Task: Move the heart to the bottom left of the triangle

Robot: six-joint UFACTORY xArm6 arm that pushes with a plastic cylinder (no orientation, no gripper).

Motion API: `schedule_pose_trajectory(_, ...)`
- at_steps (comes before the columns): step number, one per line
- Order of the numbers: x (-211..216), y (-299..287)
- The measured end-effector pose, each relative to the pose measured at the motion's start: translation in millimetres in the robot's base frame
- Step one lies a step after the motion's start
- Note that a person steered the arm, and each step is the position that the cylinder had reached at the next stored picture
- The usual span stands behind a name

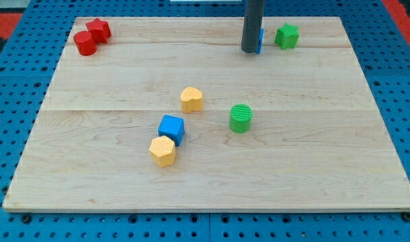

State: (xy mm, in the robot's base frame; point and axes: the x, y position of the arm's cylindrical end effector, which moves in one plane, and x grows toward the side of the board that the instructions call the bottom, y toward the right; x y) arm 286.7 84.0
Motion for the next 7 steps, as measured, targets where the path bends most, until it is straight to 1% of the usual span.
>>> schedule_pose_trajectory(1,58,-3)
schedule_pose_trajectory(2,143,21)
schedule_pose_trajectory(3,219,6)
schedule_pose_trajectory(4,221,-44)
schedule_pose_trajectory(6,129,-143)
schedule_pose_trajectory(7,113,-138)
